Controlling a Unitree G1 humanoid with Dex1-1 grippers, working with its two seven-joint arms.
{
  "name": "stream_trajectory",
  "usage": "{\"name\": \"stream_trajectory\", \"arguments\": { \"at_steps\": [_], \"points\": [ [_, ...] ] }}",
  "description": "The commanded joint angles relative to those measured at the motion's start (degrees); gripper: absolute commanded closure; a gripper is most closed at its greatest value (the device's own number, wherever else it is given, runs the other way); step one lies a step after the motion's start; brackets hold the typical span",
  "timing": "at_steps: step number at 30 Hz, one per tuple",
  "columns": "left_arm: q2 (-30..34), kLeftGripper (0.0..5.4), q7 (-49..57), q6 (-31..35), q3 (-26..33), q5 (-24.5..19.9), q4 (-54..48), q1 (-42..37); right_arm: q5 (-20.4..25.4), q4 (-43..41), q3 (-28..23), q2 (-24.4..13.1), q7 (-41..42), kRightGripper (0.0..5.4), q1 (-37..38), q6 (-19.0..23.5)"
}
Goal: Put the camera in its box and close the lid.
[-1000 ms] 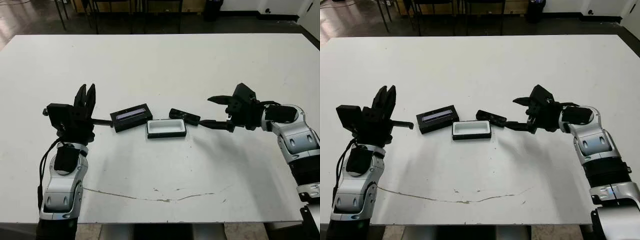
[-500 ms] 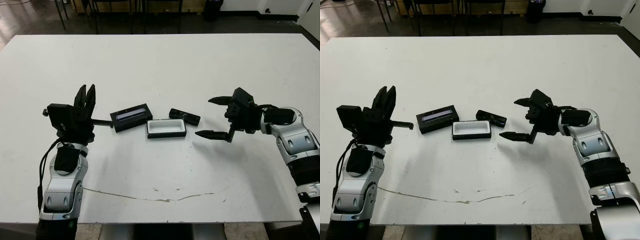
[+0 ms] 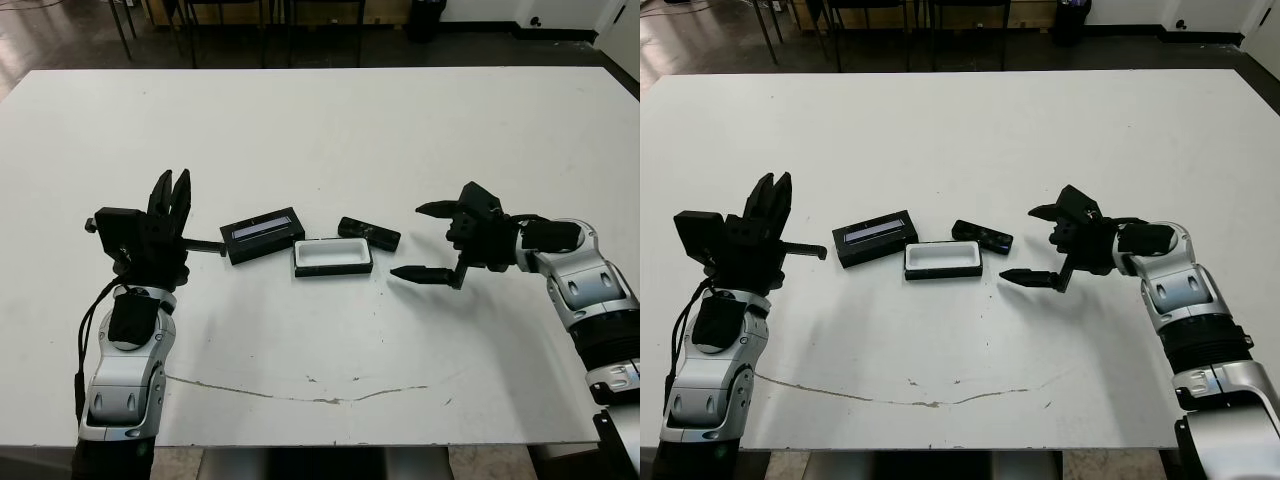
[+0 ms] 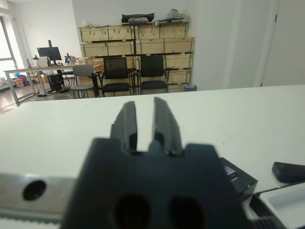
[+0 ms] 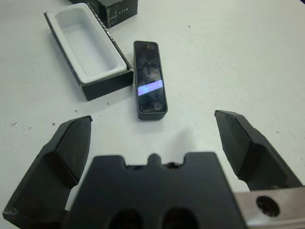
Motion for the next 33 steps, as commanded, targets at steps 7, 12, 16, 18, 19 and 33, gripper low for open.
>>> {"name": "stream_trajectory", "arguments": {
  "at_steps": [7, 12, 16, 18, 19, 33],
  "points": [
    [0.3, 5.40, 0.3, 1.0, 0.2, 0.2, 0.3, 1.0, -2.1, 6.6, 0.8, 2.7, -1.4, 0.02, -2.5, 0.0],
    [0.7, 5.40, 0.2, 0.3, 0.1, 0.9, 0.5, 1.1, -3.3, 8.9, 1.3, 3.6, -2.6, 0.02, -3.3, -0.5],
    [0.4, 5.40, 0.2, 0.7, 0.1, 0.7, 0.1, 1.3, -3.4, 10.5, 1.1, 4.4, -3.1, 0.39, -3.5, -0.8],
    [0.4, 5.40, 0.2, 0.6, 0.0, 0.9, 0.2, 1.2, -3.3, 11.5, 1.1, 4.8, -3.1, 0.83, -3.7, -1.4],
    [0.4, 5.40, 0.2, 0.6, 0.0, 0.8, 0.3, 1.2, -3.4, 11.9, 1.1, 5.1, -3.2, 1.07, -3.8, -1.6],
    [-0.3, 5.40, 0.6, 0.7, -0.3, 0.6, 0.6, 1.3, -3.0, 19.0, 0.4, 9.5, -4.0, 2.14, -3.8, -9.7]
  ]
}}
